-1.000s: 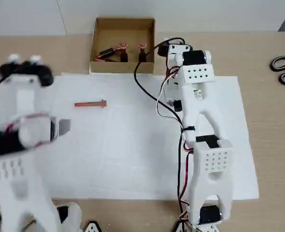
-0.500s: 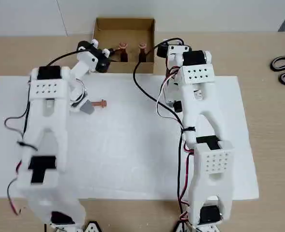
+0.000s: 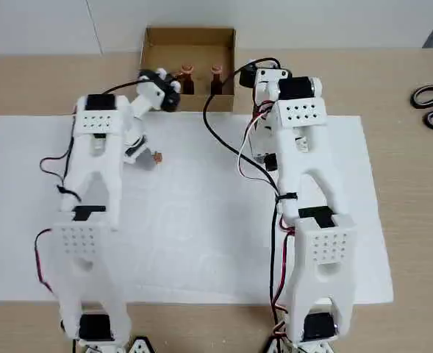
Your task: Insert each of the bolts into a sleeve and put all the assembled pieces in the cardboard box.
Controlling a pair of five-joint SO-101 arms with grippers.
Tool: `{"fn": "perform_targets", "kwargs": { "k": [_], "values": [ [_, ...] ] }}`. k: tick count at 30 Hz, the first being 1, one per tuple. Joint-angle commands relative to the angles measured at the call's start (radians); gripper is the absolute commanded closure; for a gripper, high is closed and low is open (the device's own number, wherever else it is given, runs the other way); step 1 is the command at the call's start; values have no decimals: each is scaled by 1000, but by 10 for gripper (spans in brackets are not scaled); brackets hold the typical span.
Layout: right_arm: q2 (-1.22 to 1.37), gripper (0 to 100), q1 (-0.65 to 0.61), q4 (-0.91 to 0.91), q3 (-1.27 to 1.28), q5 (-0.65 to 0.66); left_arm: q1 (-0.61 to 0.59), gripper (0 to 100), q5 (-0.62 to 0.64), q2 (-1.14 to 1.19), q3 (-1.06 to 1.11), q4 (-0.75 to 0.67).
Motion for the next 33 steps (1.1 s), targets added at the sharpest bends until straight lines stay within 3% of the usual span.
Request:
{"fn": "perform_targets", "kwargs": {
  "k": [1,11,19,24,33],
  "values": [
    [-77,995,7,7,-3,9,37,735,-2,20,-94,26],
    [-77,995,10,7,-3,9,40,739,0,74,-136,43],
    [-77,995,10,7,-3,9,41,877,3,74,-137,66],
    [-77,995,10,7,-3,9,51,885,18,74,-209,153],
    [-77,995,7,7,-3,9,75,885,164,80,-414,308]
  ]
}}
